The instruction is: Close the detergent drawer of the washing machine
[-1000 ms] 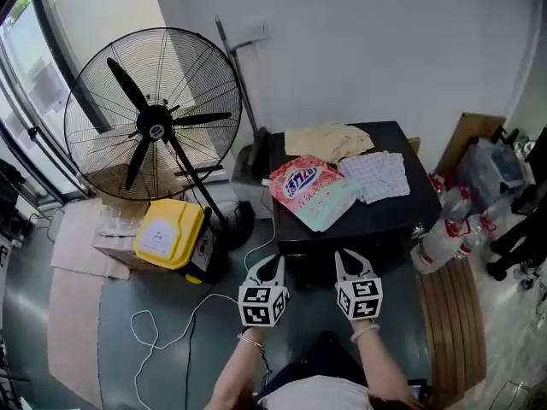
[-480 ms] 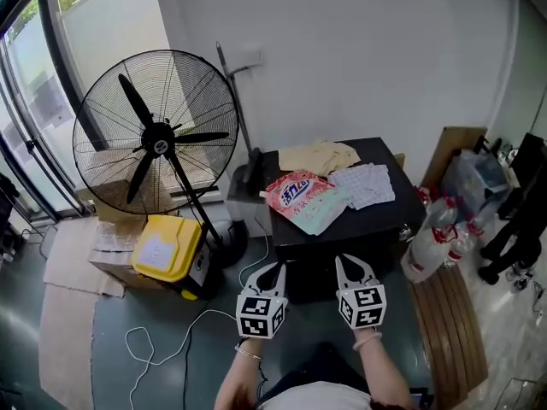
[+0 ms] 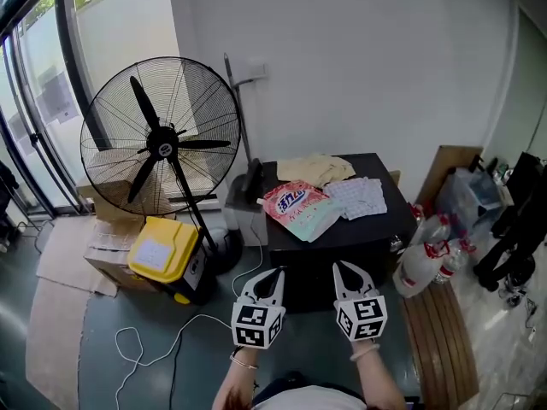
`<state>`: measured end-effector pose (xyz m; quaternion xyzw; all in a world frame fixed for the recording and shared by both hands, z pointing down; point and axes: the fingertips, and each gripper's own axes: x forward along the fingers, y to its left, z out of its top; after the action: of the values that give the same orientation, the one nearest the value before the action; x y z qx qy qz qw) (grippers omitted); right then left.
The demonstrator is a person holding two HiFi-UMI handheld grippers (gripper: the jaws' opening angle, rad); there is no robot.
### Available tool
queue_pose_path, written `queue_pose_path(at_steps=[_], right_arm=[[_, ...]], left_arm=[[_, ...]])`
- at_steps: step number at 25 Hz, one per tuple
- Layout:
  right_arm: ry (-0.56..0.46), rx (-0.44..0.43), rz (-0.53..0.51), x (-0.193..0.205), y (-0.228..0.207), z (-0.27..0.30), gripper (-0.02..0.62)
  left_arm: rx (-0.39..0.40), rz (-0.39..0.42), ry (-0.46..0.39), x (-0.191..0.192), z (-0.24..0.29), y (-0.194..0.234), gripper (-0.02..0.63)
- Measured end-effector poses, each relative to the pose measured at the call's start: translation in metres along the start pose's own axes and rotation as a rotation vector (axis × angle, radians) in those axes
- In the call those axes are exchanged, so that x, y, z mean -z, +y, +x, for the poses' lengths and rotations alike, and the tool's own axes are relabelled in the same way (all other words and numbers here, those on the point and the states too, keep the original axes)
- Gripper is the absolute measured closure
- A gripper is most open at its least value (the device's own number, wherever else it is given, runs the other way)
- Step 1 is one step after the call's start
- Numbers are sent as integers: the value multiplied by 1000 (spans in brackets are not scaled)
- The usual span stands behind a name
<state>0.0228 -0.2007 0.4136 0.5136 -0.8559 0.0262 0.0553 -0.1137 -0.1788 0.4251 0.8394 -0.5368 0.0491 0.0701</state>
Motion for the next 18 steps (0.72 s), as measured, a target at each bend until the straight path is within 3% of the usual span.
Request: queue_pose_path(at_steps=[18], right_arm=[[-24, -61, -59, -24, -9, -76, 569]], left_arm=[[-45, 45, -55, -31, -35, -74, 587]])
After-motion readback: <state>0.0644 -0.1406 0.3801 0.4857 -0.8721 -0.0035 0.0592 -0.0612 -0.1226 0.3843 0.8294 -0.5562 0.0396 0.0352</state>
